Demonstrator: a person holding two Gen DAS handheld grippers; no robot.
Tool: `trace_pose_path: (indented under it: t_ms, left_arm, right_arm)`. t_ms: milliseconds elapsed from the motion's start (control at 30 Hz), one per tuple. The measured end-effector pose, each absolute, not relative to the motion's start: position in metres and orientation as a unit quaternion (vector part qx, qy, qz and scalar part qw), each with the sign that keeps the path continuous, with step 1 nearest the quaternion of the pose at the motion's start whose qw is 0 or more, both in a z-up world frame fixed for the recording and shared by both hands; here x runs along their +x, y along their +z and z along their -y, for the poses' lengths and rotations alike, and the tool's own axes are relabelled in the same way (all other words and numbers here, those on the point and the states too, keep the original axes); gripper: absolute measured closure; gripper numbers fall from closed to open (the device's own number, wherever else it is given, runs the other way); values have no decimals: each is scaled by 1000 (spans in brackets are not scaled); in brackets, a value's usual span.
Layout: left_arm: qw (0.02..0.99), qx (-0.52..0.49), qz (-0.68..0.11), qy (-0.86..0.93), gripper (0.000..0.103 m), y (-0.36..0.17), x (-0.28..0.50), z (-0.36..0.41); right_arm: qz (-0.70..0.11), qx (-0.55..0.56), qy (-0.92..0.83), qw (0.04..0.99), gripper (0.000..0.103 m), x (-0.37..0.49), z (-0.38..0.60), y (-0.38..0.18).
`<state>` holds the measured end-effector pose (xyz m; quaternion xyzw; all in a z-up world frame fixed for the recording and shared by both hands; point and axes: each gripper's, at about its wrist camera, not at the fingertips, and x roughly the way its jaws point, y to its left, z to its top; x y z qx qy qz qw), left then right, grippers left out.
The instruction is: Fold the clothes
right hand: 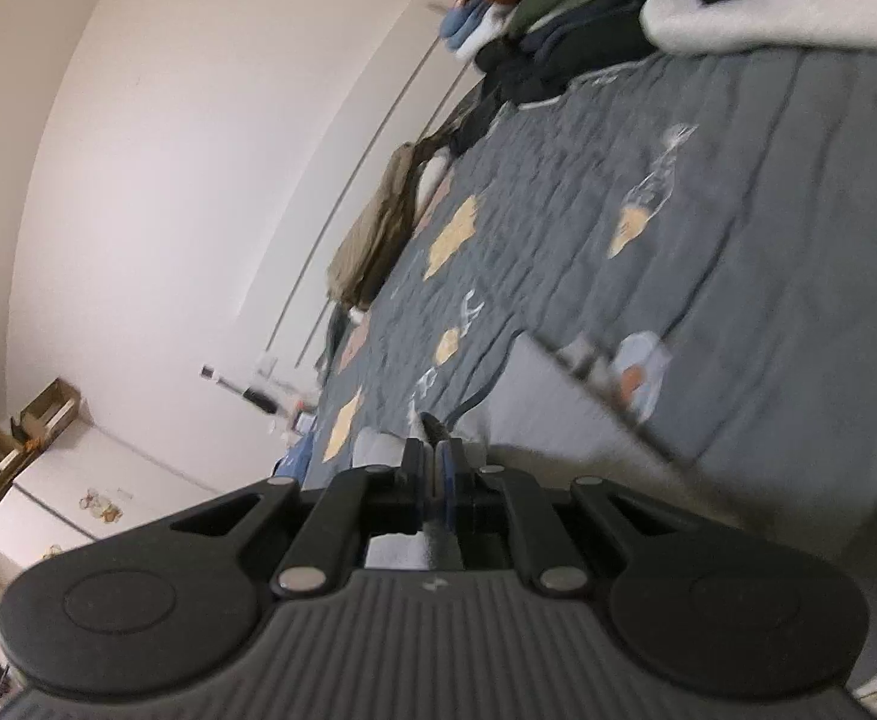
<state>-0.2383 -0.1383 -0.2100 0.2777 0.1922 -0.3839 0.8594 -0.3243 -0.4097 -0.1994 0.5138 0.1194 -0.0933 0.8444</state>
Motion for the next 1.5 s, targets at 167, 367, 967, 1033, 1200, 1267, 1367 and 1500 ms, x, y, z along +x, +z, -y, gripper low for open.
trace_pose_path:
  t_ms: [167,367,967,1033,1200,1267,1367,1500]
  left_arm:
    - [846,344,-154,-377,22,-225,-256,156]
    - [818,450,-75,-350,22,-252,-280,181]
    - [846,445,-25,-291,22,-256,-276,178]
    - [831,479,-11,-281,24,-267,-276,182]
    - [802,525,-7,-286,57,-278,-275,187]
    - [804,518,-21,-291,56,-272,-275,187]
    - [803,519,-24,-293,53,-273,-277,186]
    - [803,518,-23,-294,44,-274,-282,182]
  right_arm:
    - [-196,492,-141,836,97,-322,414,-226]
    - [-225,501,-156,821,97,-316,414,-248]
    - [-188,502,-154,830,97,-336,406,-236]
    - [-180,494,-170,834,97,-342,404,-234]
    - [-171,496,-207,826,103,-354,419,-235]
    - [-181,526,-181,811,103,-352,423,-243]
    - [-212,512,-156,818,98,-345,418,-239]
    - [-222,500,-160,822,95,-347,416,-233]
